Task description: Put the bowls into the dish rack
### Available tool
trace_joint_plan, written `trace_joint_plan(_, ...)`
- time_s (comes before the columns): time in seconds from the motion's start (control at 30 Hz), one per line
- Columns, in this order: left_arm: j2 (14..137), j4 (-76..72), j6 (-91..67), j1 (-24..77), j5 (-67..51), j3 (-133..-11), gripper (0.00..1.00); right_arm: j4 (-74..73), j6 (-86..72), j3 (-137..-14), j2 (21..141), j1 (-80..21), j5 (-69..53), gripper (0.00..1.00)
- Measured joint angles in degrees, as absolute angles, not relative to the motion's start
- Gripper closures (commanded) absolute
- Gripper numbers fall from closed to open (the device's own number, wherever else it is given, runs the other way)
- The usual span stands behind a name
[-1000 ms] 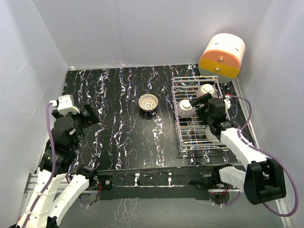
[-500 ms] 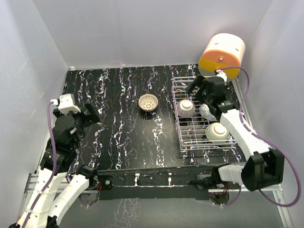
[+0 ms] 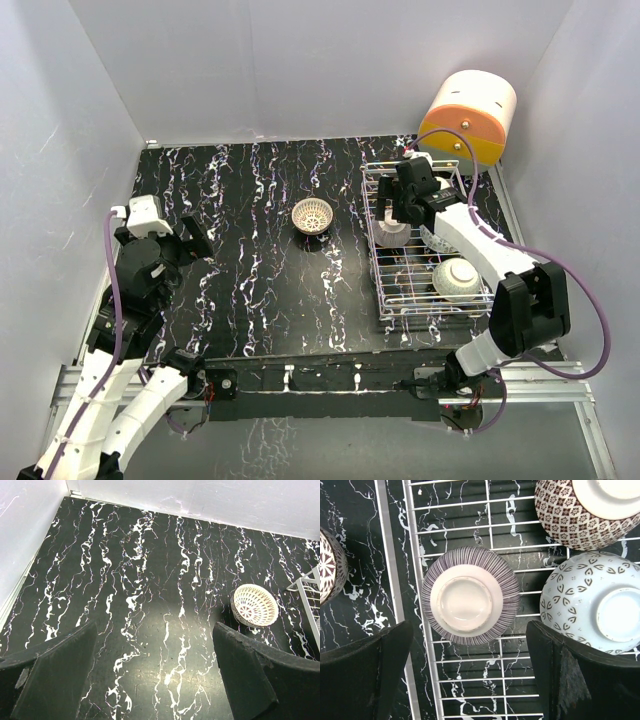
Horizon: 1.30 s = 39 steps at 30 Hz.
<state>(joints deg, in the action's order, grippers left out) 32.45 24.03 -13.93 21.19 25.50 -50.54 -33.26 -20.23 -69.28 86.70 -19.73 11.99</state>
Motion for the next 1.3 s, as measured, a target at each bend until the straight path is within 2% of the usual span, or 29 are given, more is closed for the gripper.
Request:
trace_joint_plan(0.23,32.53,24.01,-13.96,21.19,25.50,-50.54,0.03,-33.61,-16.47,-69.28,87.00,-19.73,12.23,0.04)
trace_joint_plan(0.57,32.82,24.01,-13.69,21.19,25.69,-50.54,0.03,-33.06,-14.90,-69.80,92.40,-19.73,11.20,0.19)
trace_joint_plan(1.03,33.85,23.35,-13.26,21.19,25.98,-50.09,0.03,-31.14,-14.76,-72.82,95.46,-19.73,9.91,0.29)
trace_joint_plan(1.3,34.04,23.16,-13.28,21.19,25.98,-48.99,0.03,-31.09,-14.09,-72.82,95.94,-19.62,10.46,0.43)
